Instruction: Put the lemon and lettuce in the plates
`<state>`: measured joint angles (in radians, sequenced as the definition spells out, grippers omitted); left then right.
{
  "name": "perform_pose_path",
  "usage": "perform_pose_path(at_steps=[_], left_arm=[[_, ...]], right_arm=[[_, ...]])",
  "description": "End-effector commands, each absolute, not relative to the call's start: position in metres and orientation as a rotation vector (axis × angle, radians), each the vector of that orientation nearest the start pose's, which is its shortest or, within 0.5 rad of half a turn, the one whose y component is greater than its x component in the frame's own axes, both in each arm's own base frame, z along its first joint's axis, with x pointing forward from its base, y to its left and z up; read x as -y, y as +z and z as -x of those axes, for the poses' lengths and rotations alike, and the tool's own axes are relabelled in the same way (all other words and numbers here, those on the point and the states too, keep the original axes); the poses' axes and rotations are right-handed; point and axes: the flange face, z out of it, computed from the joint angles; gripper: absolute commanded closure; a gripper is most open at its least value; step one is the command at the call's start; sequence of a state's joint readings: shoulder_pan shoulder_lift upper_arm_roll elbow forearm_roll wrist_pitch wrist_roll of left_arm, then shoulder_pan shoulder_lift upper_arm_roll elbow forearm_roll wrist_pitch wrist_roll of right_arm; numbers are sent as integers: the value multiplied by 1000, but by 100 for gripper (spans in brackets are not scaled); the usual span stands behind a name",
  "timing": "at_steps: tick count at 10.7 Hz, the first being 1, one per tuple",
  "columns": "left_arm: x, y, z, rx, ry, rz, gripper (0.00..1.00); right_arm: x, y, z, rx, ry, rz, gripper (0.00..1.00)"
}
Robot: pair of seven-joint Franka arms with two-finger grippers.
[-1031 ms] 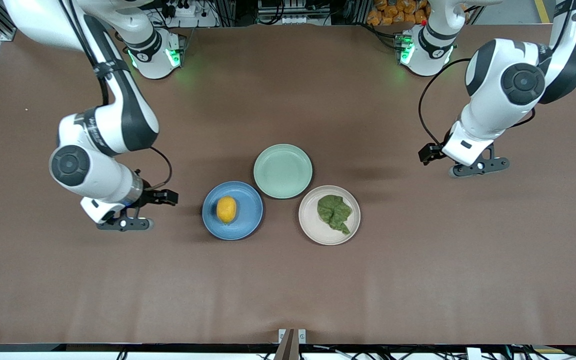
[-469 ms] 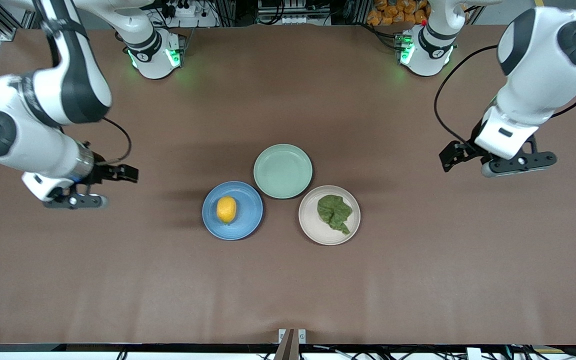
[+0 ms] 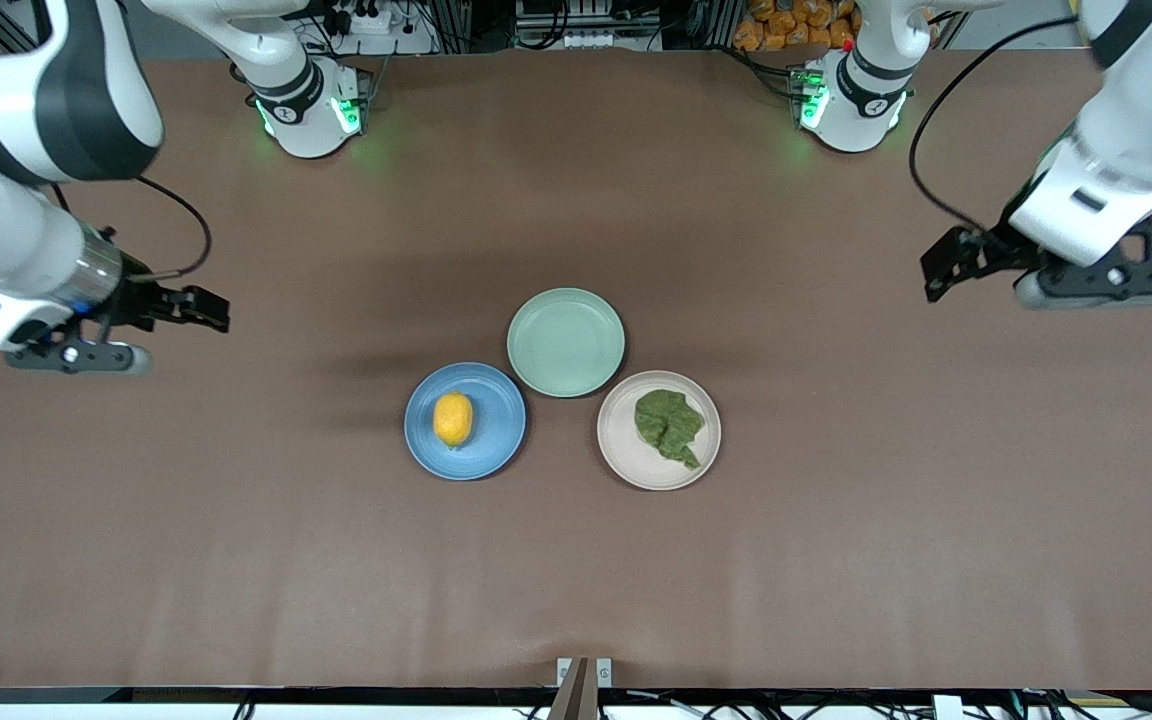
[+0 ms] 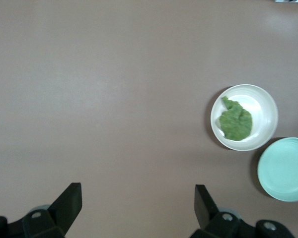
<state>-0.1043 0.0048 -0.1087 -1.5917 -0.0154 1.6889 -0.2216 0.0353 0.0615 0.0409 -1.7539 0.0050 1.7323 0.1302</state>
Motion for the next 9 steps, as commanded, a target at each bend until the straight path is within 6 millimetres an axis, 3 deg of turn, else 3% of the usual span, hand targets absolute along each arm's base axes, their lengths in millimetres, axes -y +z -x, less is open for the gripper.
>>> perform_pose_path(at_steps=[1,2,9], left_arm=[[117,634,-553,-97,-109,3217,0],[115,634,-551,-101,-90,3217,0],[98,645,-554,-48,-122,3198,0]], right_arm=[[-16,548,-553,-169,105,3124,0],[-5,561,-554,-183,81,3120,0],[15,651,-548,-247,10,3128,0]])
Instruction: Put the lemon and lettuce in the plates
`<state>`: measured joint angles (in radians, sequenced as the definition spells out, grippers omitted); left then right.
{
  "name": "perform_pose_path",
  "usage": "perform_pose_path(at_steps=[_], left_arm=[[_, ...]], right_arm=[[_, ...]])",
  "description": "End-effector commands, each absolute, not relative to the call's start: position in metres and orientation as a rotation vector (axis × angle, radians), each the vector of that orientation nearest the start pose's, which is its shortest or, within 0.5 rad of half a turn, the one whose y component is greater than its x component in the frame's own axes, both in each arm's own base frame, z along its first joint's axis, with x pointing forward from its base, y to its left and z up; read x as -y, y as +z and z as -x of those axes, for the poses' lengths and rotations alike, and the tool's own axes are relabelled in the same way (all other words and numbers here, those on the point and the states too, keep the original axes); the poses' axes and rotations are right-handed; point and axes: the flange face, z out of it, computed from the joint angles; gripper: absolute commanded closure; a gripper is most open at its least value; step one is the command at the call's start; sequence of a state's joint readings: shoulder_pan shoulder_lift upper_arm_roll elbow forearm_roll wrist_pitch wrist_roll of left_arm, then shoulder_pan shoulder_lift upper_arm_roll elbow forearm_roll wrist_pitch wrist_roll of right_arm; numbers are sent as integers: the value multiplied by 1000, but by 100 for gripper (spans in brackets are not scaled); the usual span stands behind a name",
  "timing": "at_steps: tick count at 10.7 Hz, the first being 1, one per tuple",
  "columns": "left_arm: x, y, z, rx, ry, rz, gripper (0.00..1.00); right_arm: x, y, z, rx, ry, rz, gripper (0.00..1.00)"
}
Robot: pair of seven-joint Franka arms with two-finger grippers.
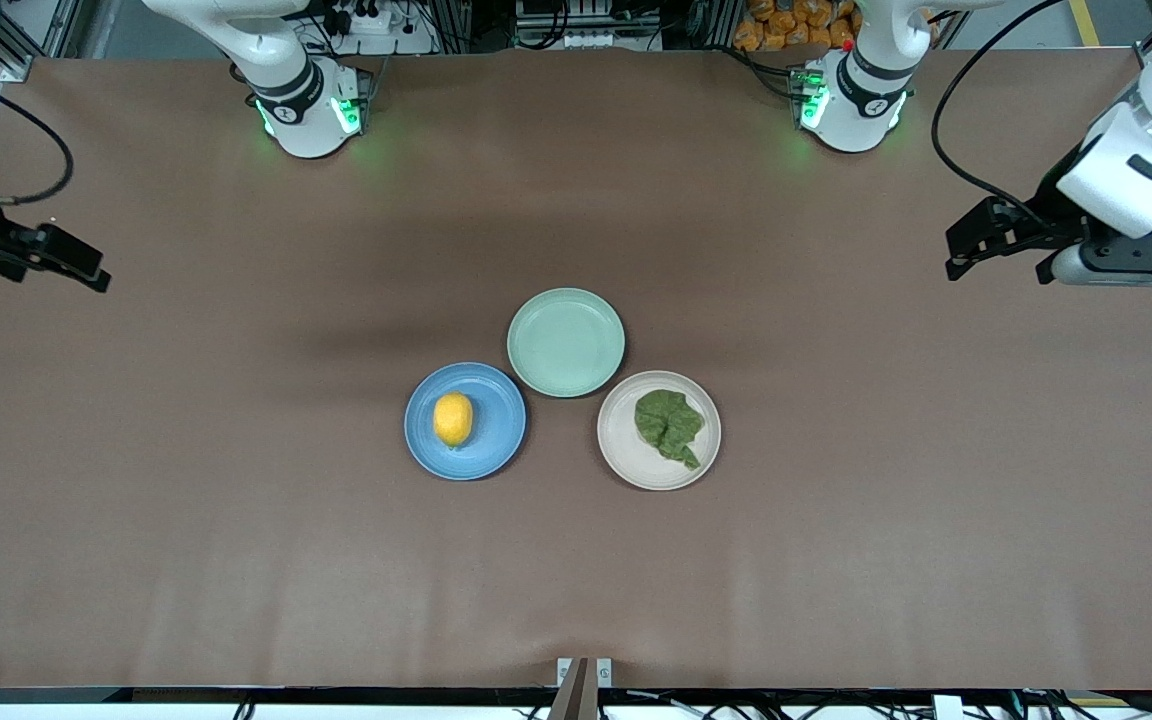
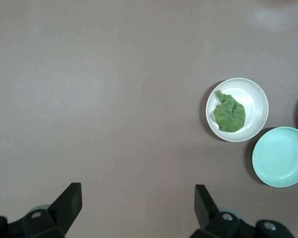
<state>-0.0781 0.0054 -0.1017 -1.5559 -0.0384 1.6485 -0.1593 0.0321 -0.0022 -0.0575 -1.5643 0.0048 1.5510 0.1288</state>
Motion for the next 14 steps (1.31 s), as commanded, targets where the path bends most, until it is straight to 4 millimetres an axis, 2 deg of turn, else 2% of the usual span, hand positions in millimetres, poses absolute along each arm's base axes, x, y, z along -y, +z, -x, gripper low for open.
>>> perform_pose_path(at_steps=[1,4,7,9,14], left_arm=[[96,646,-554,-51,-130,3174,0],[96,654,-553,-41,-145,3167,0],[98,649,-547,-61,-54,3161,0],[99,650,-545,-71,-49,3160,0],[99,651,-545,-77,-54,3148,0]], right_arm=[[16,660,-546,-249,-2,3127,0],[11,668,-546,-237,-28,3126,0],[11,680,-543,-230,-38,3127,0],[21,679,-541,-255,-21,3123,0],[19,671,-546,-245,-19,3130,0]])
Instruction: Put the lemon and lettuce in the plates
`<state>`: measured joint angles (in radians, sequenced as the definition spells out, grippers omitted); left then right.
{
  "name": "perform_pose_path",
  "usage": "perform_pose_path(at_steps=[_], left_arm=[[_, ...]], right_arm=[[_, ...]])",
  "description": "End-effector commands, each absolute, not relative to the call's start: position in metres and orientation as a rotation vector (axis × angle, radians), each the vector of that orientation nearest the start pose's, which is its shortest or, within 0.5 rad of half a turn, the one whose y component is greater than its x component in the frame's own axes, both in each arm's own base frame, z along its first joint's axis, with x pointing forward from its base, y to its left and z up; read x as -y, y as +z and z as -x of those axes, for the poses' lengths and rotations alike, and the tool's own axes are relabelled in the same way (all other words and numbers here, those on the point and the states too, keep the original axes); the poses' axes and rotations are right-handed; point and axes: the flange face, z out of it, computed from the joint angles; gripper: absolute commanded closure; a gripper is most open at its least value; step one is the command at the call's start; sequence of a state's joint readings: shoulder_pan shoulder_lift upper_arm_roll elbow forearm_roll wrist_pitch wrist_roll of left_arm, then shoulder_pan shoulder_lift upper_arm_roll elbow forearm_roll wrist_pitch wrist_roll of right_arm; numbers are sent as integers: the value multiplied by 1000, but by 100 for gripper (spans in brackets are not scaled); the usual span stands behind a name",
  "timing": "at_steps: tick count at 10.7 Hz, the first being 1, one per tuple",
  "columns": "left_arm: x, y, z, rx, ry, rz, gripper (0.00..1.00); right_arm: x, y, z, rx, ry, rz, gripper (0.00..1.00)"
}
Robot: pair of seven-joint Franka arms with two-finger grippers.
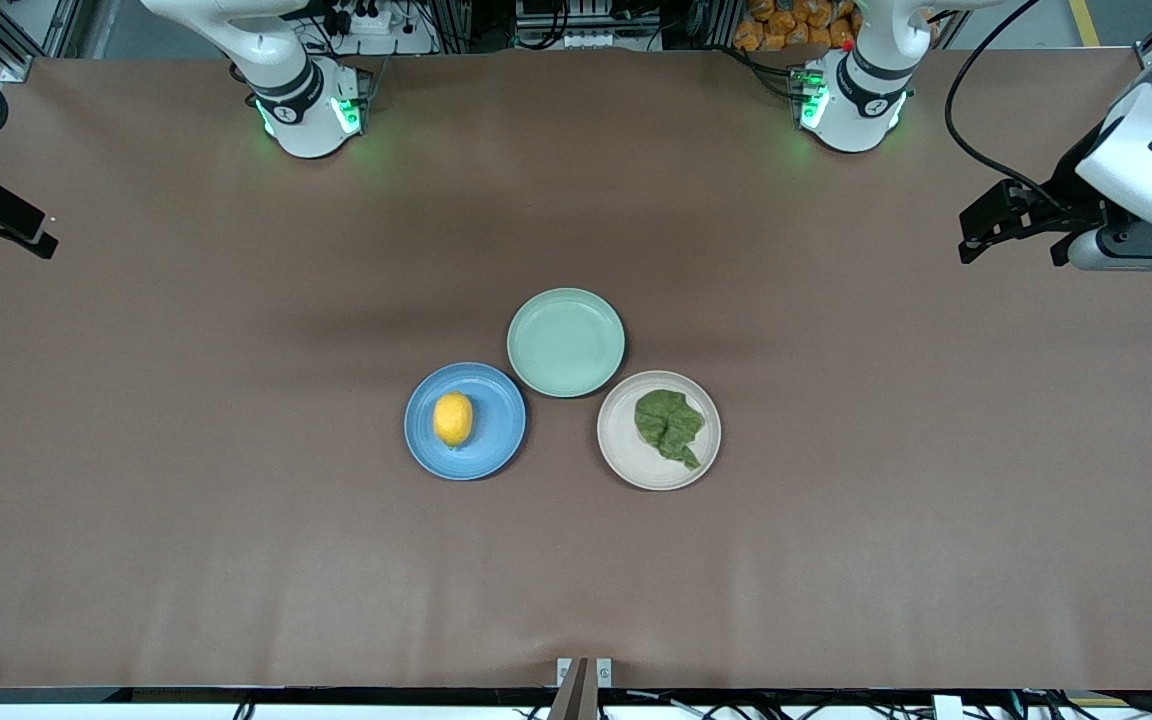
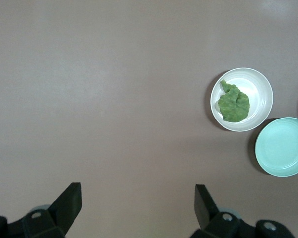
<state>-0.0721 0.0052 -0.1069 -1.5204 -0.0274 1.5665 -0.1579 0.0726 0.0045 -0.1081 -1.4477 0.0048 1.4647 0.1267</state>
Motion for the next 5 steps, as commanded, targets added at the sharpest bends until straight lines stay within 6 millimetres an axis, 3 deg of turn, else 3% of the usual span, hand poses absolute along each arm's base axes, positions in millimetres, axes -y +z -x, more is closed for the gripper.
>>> perform_pose_path(at_steps=[1,5], left_arm=[[98,651,-545,-75,-55,3146,0],[99,652,-544,-79,-58,3145,0]], right_arm=[[18,670,-546,-242,-10,3130,0],[19,666,-546,-245,10,3131,0]])
